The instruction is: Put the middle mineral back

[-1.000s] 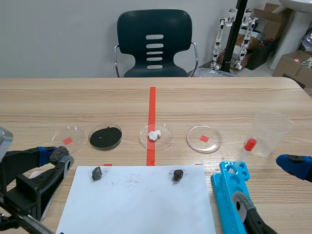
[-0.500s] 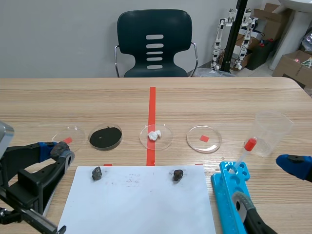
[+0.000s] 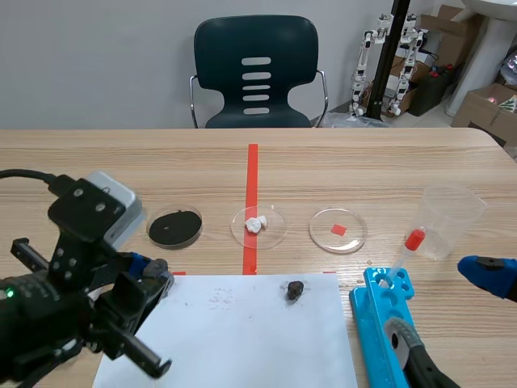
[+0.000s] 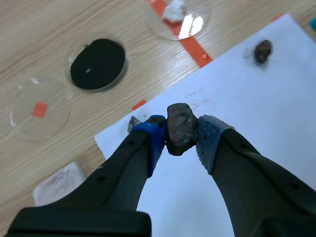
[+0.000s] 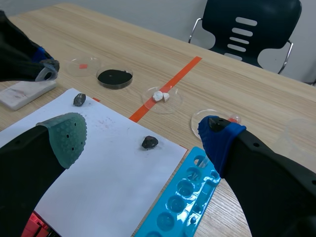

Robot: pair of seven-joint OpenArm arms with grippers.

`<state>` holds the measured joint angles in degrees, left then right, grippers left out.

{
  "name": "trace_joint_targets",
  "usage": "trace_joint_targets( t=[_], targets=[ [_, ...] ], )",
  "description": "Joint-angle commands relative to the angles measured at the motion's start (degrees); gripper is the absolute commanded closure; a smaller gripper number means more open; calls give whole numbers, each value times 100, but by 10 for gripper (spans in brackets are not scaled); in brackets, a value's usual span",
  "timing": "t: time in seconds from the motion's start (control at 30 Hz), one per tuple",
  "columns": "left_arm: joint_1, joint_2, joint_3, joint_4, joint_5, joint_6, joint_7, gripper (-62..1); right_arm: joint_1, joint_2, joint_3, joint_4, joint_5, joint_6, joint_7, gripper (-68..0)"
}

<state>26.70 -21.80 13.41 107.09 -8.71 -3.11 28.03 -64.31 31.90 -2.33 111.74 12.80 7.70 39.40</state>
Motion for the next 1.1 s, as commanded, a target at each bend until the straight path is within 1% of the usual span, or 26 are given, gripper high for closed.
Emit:
trace_joint_targets(
  t=[0.0,0.1,0.13,0.2,0.3,0.37,0.43,0.53,0.57,0.67,0.73,0.83,1.0,1.07],
  targets=[
    [-332,66,109,55,-356,317,291,-57,52,-2,39,33,24,-20,87,-475],
    [-997,81,490,-50,-1095,507,1008,-57,52,-2,39,33,24,-20,87,-475],
    [-1228,98,636,-129,-1316,664,1161,-57,52,-2,39,33,24,-20,87,-475],
    [-1681,101,966,-317,-1650,1110,1373,-57,52,-2,39,33,24,-20,87,-475],
    [-2385,101,1515,-693,-1963,1600,1661,-57,52,-2,39,33,24,-20,87,-475],
    [-2763,122,1880,-981,-2052,1926,1738,-57,52,-2,39,33,24,-20,87,-475],
    [-3101,197,2214,-1318,-2072,2186,1864,-57,52,-2,39,33,24,-20,87,-475],
    [-3462,310,2570,-1733,-2081,2214,1954,-57,52,-2,39,33,24,-20,87,-475],
    [-3558,345,2669,-1843,-2116,2271,1971,-57,52,-2,39,33,24,-20,87,-475],
    [-3803,439,2968,-2118,-2218,2627,1980,-57,52,-2,39,33,24,-20,87,-475],
    [-3930,514,3128,-2310,-2221,2793,1980,-57,52,-2,39,33,24,-20,87,-475],
    [-4089,645,3285,-2570,-2227,2804,1982,-57,52,-2,39,33,26,-20,87,-475],
    [-4258,846,3383,-3029,-2243,2820,1985,-57,52,-2,39,33,26,-20,87,-475],
    [-4295,863,3383,-3187,-2243,2907,1985,-57,52,-2,39,33,26,-20,87,-475]
  ],
)
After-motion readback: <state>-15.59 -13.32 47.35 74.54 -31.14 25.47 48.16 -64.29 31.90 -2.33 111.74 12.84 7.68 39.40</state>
